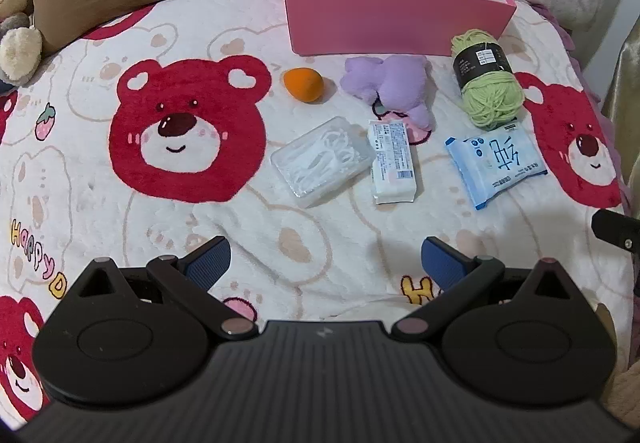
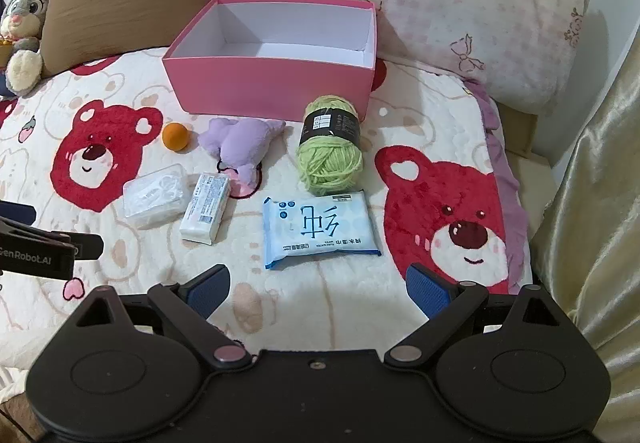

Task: Organize objects

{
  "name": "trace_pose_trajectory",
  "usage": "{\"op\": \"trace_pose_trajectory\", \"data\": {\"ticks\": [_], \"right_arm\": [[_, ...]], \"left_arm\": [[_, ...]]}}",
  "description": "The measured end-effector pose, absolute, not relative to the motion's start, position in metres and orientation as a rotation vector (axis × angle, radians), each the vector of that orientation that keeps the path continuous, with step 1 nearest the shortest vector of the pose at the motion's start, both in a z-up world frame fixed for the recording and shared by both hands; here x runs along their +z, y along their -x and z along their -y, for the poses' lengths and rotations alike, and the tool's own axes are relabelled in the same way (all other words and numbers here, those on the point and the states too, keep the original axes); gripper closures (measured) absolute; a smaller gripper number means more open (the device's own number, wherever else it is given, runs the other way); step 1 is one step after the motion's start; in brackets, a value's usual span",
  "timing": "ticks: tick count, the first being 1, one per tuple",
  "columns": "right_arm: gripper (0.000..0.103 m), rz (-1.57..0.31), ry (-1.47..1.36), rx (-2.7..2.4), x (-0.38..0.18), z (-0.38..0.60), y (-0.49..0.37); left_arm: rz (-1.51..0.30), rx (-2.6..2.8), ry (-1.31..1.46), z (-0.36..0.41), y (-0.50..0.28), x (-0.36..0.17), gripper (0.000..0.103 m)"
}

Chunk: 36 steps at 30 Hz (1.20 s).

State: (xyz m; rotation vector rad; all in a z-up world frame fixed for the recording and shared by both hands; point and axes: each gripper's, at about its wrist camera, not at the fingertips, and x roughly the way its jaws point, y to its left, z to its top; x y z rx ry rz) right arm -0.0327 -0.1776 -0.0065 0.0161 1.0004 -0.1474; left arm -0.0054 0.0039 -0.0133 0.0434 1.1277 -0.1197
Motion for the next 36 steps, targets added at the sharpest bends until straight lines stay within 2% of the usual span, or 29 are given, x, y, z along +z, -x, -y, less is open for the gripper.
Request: {"op": "trace_pose_trajectory", "data": {"ticks": [36], "right_arm": [[0.006, -1.008, -0.026, -0.158, -0.0093, 0.1798, 0.0333]], "left_arm": [[-1.153, -0.154, -0.069, -0.0036, 0.0048, -0.0170, 0.000]]}}
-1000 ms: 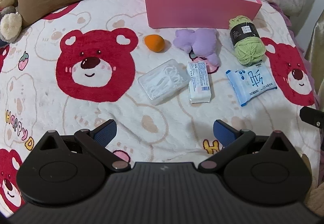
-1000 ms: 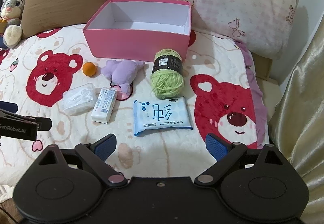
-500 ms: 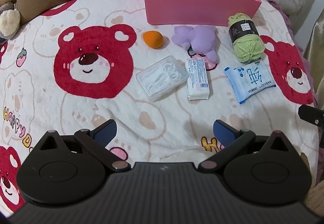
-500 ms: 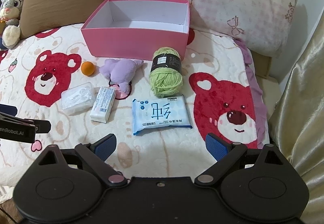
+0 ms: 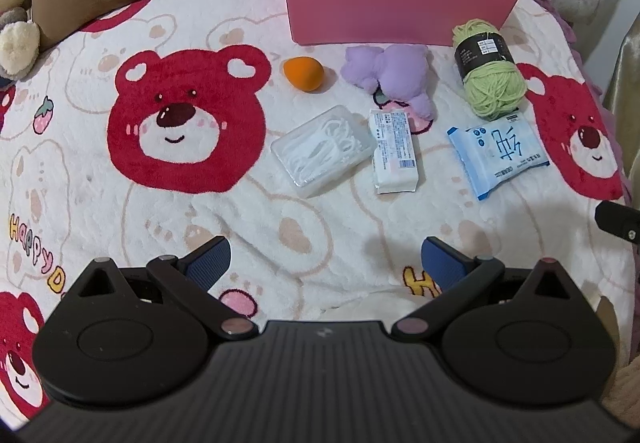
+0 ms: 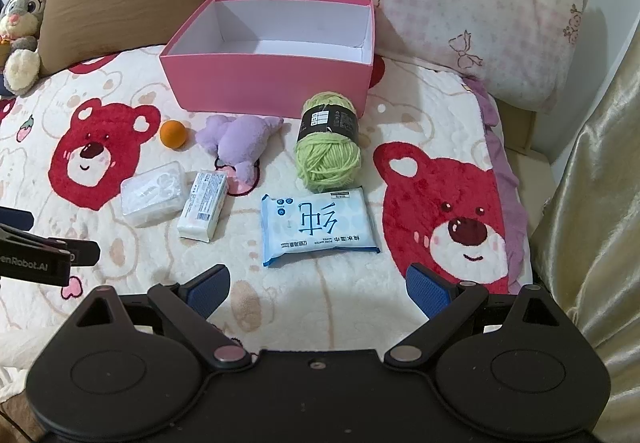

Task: Organize objects

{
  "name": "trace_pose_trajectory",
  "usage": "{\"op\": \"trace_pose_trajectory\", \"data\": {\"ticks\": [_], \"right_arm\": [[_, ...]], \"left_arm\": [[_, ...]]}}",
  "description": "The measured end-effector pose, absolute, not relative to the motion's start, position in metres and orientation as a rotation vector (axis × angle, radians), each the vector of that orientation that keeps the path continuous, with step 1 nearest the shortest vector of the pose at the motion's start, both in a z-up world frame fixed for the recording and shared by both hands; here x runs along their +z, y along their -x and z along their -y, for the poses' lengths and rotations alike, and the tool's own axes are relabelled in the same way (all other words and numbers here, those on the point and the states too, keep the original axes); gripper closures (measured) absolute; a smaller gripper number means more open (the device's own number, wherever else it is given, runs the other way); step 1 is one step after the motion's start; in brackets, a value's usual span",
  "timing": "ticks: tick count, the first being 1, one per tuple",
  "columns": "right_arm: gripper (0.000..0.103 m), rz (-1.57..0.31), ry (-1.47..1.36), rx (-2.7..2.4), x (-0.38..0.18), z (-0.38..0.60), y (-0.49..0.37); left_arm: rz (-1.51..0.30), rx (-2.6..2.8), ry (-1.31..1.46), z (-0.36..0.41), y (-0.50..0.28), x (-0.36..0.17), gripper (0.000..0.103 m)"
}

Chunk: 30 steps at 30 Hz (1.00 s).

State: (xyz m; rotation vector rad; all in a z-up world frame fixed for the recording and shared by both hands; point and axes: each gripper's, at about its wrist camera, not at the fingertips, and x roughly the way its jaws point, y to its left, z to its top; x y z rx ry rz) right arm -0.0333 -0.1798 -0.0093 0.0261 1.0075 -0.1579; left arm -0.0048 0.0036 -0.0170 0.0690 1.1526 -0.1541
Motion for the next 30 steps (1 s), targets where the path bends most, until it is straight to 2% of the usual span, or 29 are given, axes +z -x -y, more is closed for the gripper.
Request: {"op": "trace_pose_trajectory", "data": {"ticks": [30], "right_arm": [[0.006, -1.010, -0.033, -0.170, -0.0106, 0.1789, 0.0336]], "left_arm": [[-1.162, -0.190, -0.064, 0.0004, 0.0067, -0.0163, 0.000]]}}
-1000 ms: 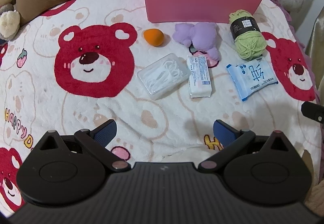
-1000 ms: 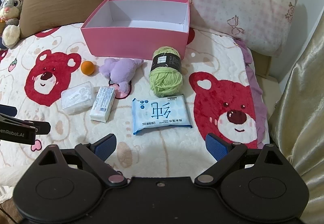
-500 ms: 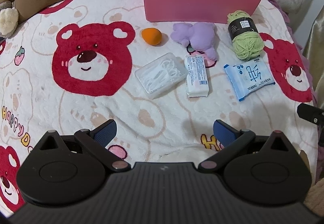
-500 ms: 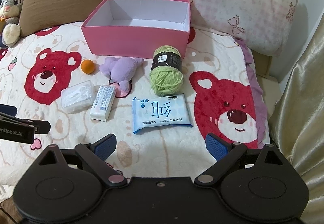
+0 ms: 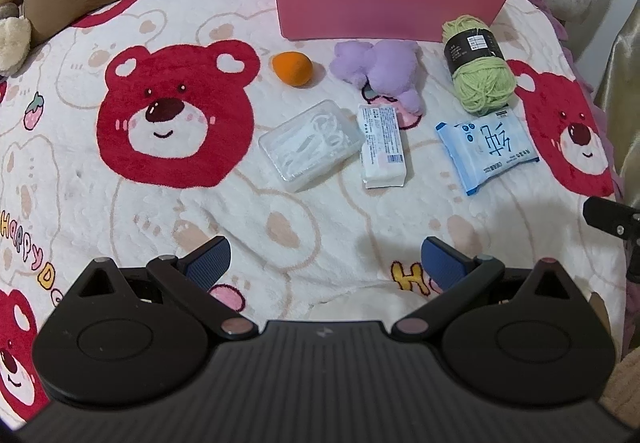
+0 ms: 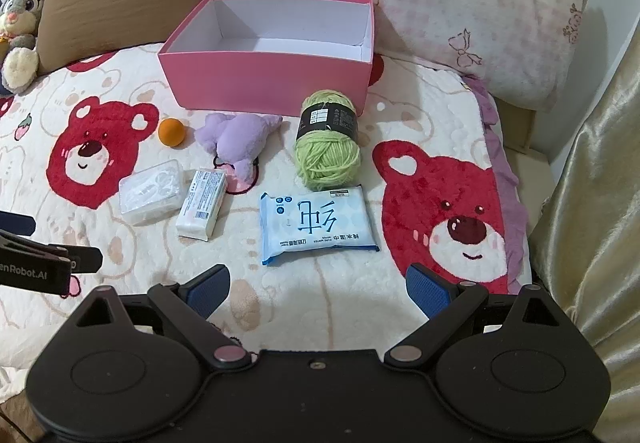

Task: Organize objects

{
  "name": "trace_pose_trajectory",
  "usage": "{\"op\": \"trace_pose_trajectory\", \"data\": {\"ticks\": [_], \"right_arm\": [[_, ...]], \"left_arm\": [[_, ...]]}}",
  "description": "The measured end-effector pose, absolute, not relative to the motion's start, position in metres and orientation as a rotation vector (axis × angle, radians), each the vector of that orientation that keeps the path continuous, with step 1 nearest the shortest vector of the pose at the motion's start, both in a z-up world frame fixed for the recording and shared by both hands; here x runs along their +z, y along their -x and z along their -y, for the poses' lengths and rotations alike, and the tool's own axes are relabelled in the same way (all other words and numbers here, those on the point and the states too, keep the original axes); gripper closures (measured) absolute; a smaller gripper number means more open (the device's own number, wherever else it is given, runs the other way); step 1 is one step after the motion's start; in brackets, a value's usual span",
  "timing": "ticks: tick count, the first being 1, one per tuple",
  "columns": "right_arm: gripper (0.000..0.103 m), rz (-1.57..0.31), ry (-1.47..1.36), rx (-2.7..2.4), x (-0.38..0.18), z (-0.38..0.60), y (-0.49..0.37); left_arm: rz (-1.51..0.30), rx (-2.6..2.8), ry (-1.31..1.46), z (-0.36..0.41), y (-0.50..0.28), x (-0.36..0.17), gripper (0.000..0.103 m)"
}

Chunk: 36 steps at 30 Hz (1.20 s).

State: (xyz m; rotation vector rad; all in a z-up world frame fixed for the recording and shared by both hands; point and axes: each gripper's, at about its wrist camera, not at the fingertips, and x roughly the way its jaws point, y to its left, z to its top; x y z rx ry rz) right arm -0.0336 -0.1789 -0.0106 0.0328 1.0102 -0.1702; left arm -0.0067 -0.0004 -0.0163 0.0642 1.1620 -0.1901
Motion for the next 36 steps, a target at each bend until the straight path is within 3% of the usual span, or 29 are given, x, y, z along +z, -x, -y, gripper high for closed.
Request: {"op": "trace_pose_trajectory", "data": {"ticks": [10, 17, 29, 36], "right_arm": [[0.006, -1.025, 0.053, -0.042, 0.018, 0.194, 0.031], [0.007, -0.840, 0.190, -0.053, 0.027, 0.224, 0.027], [0.007, -0.915, -0.018, 0.100, -0.029, 0.270, -0.022], [0.015, -0.957, -0.178, 0.130, -0.070, 0.296, -0.033]], "left_arm": [[-1.089, -0.234, -0.114, 0.019, -0.004, 0.020, 0.003], [-0.965, -0.299, -0.110, 0.046, -0.009, 0.045, 0.002], [-1.096, -0.279, -0.022, 0.091, -0.051, -0.022, 0.003], [-1.074, -0.300, 0.009, 0.107, -0.062, -0.053, 0.003]]}}
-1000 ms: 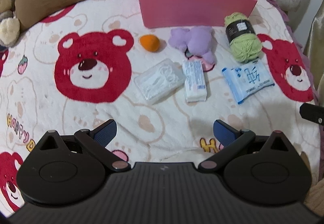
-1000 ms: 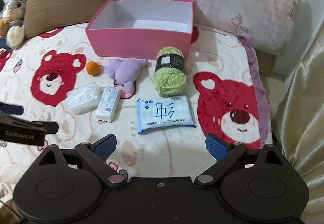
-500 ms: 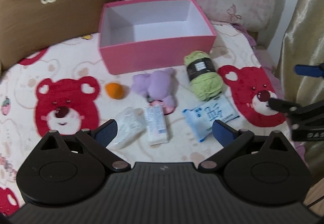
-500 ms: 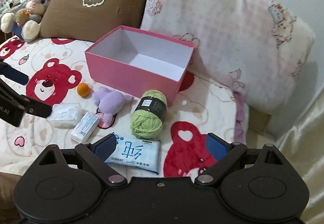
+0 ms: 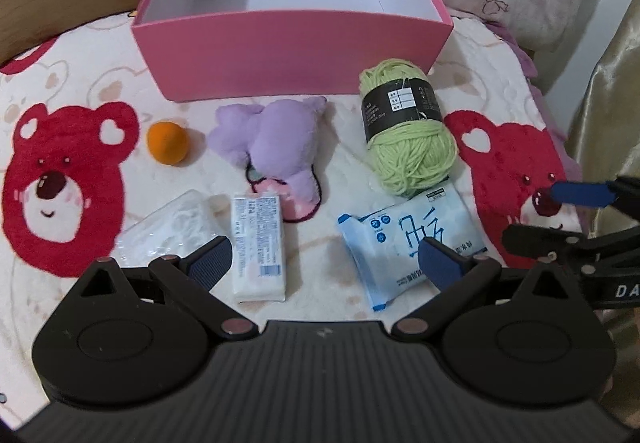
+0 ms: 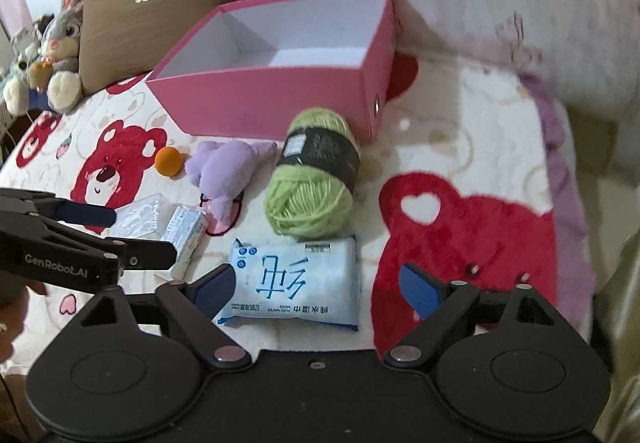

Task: Organize objects
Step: 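Move the right tool to the blue wet-wipe pack and close on it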

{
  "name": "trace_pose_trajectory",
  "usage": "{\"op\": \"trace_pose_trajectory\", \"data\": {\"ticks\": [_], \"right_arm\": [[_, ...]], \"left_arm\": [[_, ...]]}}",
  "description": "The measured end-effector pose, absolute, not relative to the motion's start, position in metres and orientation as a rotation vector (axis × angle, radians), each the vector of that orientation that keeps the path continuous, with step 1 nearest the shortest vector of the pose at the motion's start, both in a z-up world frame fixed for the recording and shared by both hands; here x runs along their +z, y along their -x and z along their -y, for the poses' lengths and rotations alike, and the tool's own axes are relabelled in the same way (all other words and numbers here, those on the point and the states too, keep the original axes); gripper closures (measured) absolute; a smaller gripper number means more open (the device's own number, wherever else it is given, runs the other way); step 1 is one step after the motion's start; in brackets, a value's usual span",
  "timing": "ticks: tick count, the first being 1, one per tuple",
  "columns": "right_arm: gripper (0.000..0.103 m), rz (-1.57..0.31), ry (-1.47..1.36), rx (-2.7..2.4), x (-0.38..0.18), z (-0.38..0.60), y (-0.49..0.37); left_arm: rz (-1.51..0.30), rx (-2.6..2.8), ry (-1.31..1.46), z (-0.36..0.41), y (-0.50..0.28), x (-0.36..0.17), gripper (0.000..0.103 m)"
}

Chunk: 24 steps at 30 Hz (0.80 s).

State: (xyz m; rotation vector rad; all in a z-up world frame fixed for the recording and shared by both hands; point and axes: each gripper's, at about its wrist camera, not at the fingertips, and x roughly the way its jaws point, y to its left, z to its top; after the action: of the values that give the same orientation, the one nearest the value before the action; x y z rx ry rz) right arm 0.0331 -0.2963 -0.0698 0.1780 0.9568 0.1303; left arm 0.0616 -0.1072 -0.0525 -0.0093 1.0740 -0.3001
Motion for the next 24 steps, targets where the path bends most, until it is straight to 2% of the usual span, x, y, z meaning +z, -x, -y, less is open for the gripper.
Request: {"op": "trace_pose_trajectory", "data": {"ticks": [6, 16, 19, 20, 23, 24], "right_arm": [[0.026, -0.979, -0.226, 0.158, -0.099, 0.306, -0.040], [0.041, -1.014, -0.177, 0.188, -0.129, 0.306, -0.050], [0.060, -1.037, -0.197, 0.184, -0.139, 0.310, -0.051], [0.072, -1.048, -0.223, 0.192, -0.141, 0.313, -0.052], [0.074, -1.057, -0.270, 0.184, -0.144, 0.317, -0.053], [0.074, -1.055, -0.267, 0.186, -0.144, 0.316, -0.053]], "left_arm": [[-1.101, -0.374, 0.104, 0.117, -0.066, -0.081, 0.006], [-1.152, -0.374, 0.198, 0.121, -0.072, -0.124, 0.036], [-1.166, -0.359, 0.232, 0.118, -0.074, -0.134, 0.037], [-1.163, -0.355, 0.242, 0.118, -0.075, -0.135, 0.037], [-1.141, -0.362, 0.264, 0.118, -0.075, -0.138, 0.045], [-1.141, -0.371, 0.284, 0.119, -0.075, -0.140, 0.052]]}}
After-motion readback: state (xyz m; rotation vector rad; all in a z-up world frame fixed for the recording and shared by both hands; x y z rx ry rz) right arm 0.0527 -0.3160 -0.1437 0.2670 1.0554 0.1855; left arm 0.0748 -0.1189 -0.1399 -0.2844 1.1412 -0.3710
